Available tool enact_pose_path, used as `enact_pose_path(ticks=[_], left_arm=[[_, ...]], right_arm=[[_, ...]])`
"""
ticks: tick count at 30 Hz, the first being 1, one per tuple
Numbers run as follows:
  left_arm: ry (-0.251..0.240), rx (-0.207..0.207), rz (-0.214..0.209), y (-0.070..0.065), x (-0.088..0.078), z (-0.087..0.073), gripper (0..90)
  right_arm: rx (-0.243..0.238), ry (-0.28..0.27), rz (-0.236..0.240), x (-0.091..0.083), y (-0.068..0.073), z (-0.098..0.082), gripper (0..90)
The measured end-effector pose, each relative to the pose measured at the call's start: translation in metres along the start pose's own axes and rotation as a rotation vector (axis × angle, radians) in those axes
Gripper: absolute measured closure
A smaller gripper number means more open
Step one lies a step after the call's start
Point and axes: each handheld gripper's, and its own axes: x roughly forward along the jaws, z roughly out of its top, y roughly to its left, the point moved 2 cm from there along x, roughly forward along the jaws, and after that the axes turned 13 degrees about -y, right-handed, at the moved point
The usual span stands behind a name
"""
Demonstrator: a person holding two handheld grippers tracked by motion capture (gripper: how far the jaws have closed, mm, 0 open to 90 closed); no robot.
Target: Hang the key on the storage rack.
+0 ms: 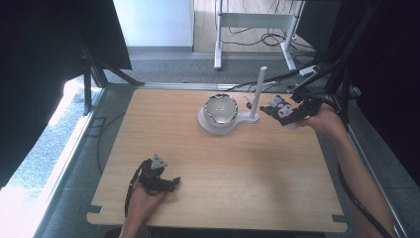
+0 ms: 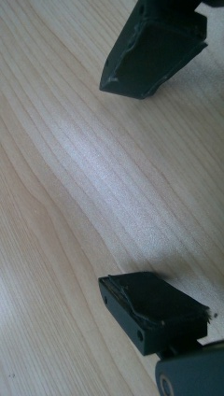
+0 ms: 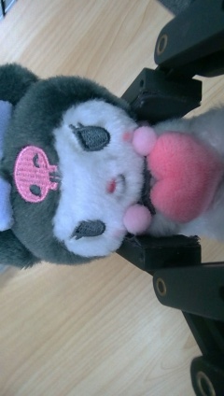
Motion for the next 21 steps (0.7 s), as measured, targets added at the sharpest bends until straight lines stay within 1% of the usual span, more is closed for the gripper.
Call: enact_pose_path(ticks=[2,3,5,6,10,11,14,17,19,20,21], left_arm=[[0.001,0.001,-0.001,0.0,0.0,0.0,7.4],[0.0,0.001,-0.001,0.0,0.0,0.0,7.4],[0.0,0.001,-0.001,0.0,0.0,0.0,7.4],[0.0,0.001,-0.001,0.0,0.0,0.0,7.4],[0.001,0.0,-0.001,0.0,0.0,0.0,7.4],[0.001,0.0,-0.001,0.0,0.0,0.0,7.4],[0.001,0.001,-0.002,0.0,0.0,0.0,7.4],[0.001,0.001,-0.002,0.0,0.0,0.0,7.4],[0.002,0.0,-0.002,0.0,0.0,0.0,7.4],[0.002,0.001,-0.002,0.0,0.0,0.0,7.4],[0.002,0.001,-0.003,0.0,0.0,0.0,7.4]], right_arm=[[0.008,-0.003,-0.006,-0.002,-0.002,0.001,41.4],[0.015,-0.005,-0.015,-0.006,-0.007,0.005,41.5],[0.02,-0.006,-0.018,-0.007,-0.009,0.006,41.4],[0.03,-0.009,-0.032,-0.011,-0.014,0.009,41.5],[0.045,-0.017,-0.057,-0.016,-0.022,0.015,41.5],[0.045,-0.017,-0.057,-0.016,-0.022,0.015,41.5],[0.068,-0.032,-0.083,-0.022,-0.029,0.024,41.4],[0.078,-0.046,-0.095,-0.025,-0.033,0.031,41.4],[0.086,-0.064,-0.105,-0.026,-0.036,0.036,41.5],[0.086,-0.064,-0.105,-0.026,-0.036,0.036,41.5],[0.095,-0.076,-0.116,-0.027,-0.038,0.041,41.4]])
